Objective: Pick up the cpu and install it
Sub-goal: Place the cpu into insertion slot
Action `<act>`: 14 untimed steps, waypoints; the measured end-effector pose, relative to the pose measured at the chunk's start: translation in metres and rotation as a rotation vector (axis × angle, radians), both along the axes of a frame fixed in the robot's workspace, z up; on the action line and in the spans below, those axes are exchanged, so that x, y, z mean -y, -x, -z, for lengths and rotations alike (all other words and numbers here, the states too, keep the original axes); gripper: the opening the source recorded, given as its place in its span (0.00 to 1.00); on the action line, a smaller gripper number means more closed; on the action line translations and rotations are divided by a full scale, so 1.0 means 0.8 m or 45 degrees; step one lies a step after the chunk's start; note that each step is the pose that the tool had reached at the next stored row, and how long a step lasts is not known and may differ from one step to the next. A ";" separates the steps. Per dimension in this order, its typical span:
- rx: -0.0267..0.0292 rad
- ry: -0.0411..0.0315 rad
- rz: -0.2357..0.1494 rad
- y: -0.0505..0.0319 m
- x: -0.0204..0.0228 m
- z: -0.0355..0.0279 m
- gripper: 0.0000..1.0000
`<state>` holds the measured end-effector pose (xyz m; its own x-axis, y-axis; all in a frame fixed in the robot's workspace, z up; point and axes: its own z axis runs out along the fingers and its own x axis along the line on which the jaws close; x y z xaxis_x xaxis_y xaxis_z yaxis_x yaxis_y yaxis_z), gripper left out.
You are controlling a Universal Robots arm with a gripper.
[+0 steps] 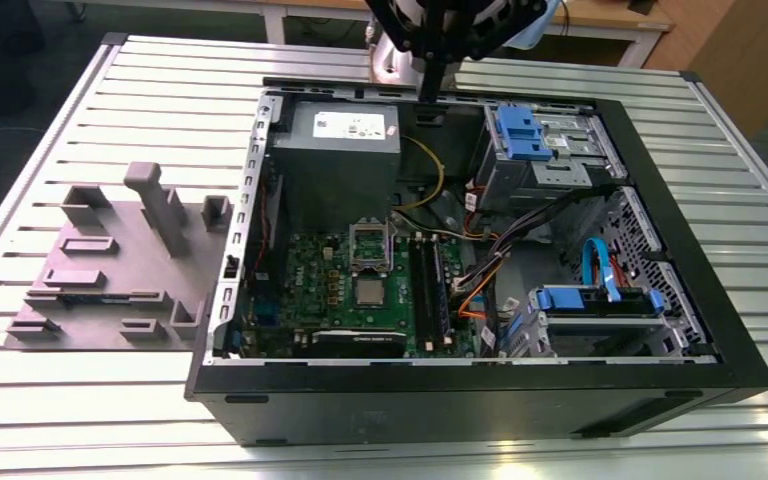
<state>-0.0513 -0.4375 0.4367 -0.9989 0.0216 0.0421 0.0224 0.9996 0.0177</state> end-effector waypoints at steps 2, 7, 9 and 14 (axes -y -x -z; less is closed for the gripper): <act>0.0000 0.0000 0.000 0.000 0.0008 0.0000 0.10; 0.0000 -0.0001 0.000 0.000 0.0029 0.0000 0.10; 0.0000 0.0000 0.000 0.000 0.0038 0.0000 0.10; 0.0000 0.0000 0.000 0.000 0.0058 0.0000 0.10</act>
